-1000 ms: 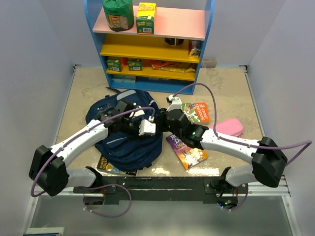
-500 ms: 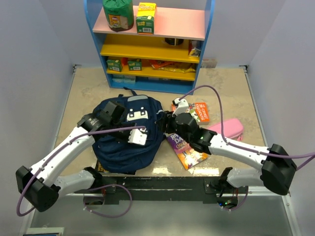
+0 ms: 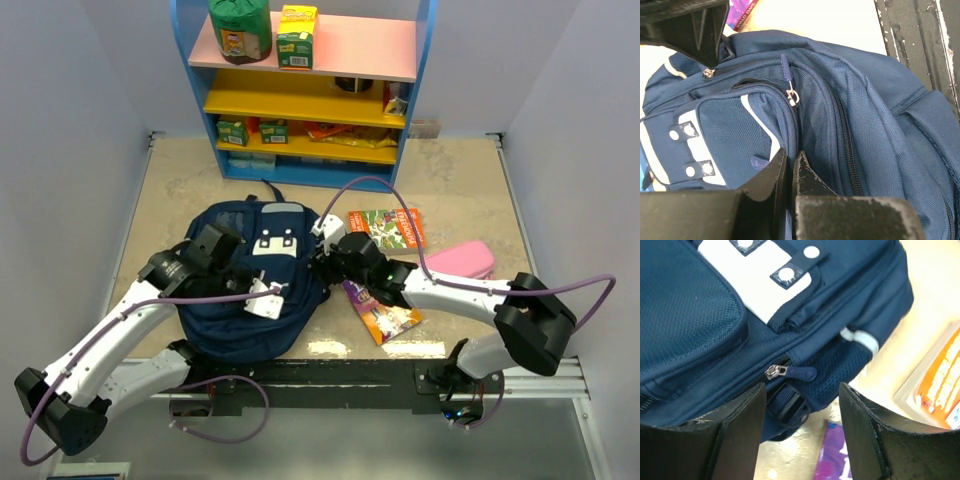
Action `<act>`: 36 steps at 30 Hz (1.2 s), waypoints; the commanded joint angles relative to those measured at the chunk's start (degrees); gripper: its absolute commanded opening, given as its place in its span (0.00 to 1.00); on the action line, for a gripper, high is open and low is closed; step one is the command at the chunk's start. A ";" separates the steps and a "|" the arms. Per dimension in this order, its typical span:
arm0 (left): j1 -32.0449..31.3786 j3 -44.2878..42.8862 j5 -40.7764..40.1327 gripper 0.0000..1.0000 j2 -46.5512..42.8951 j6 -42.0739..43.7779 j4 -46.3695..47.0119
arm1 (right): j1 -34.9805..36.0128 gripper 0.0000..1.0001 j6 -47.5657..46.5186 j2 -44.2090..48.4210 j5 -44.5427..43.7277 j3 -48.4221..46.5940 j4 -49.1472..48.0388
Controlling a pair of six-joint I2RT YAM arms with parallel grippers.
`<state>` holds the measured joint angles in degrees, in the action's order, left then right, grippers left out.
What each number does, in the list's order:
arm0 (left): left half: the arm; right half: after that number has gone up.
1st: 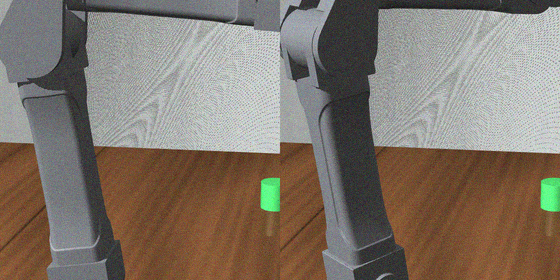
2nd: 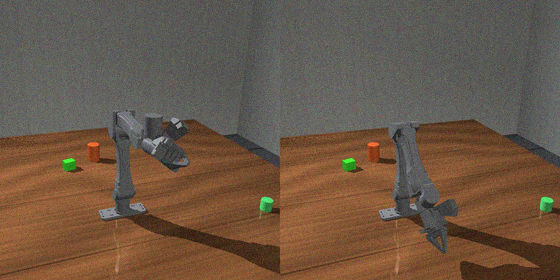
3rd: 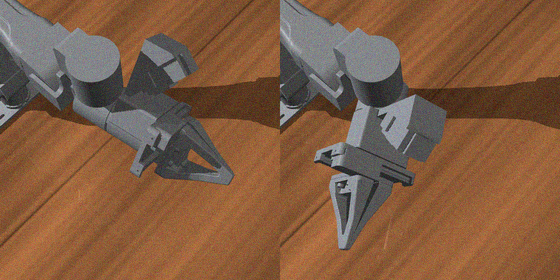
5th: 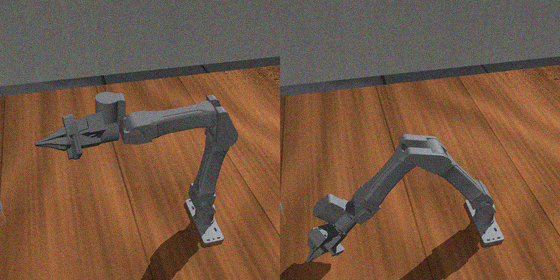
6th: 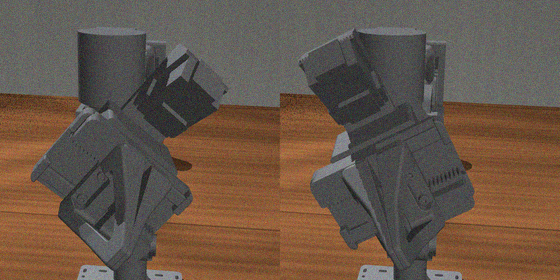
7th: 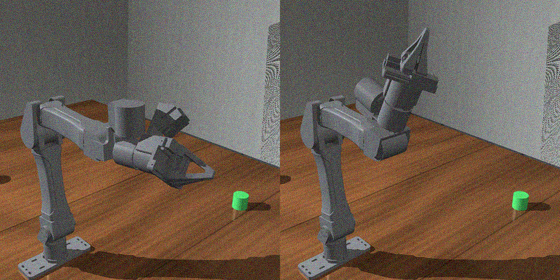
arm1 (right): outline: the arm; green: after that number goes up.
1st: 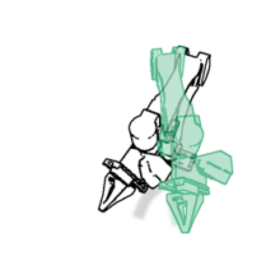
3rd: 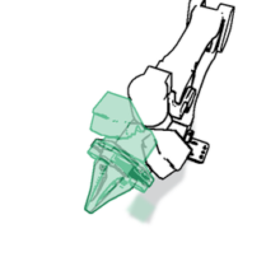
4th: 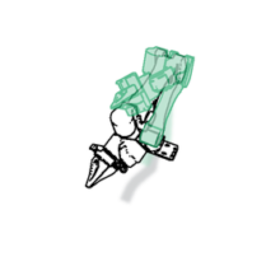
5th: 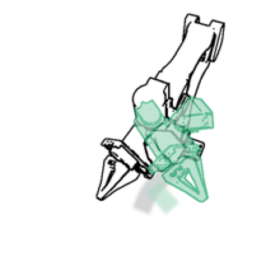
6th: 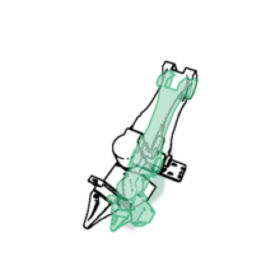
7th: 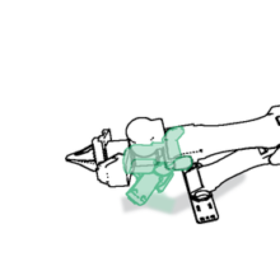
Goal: Pack the student bag
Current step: Unzip the student bag at the center of the board.
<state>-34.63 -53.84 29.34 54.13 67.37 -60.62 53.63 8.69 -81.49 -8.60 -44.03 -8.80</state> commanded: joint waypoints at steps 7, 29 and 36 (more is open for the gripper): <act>-0.26 0.14 2.38 0.00 -5.35 1.62 -0.55 | 0.25 0.63 -21.77 -1.74 8.51 -2.29 -1.93; -0.26 4.18 1.51 0.00 -8.87 -2.16 1.82 | 0.16 0.10 -23.54 -1.40 16.43 -0.89 -6.32; -0.35 6.38 -1.65 0.00 -7.37 -8.30 9.90 | 0.16 0.00 -20.30 3.62 16.07 0.70 -5.36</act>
<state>-34.76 -47.81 29.23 46.17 63.99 -58.26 53.56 -14.09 -81.45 6.59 -43.22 -11.00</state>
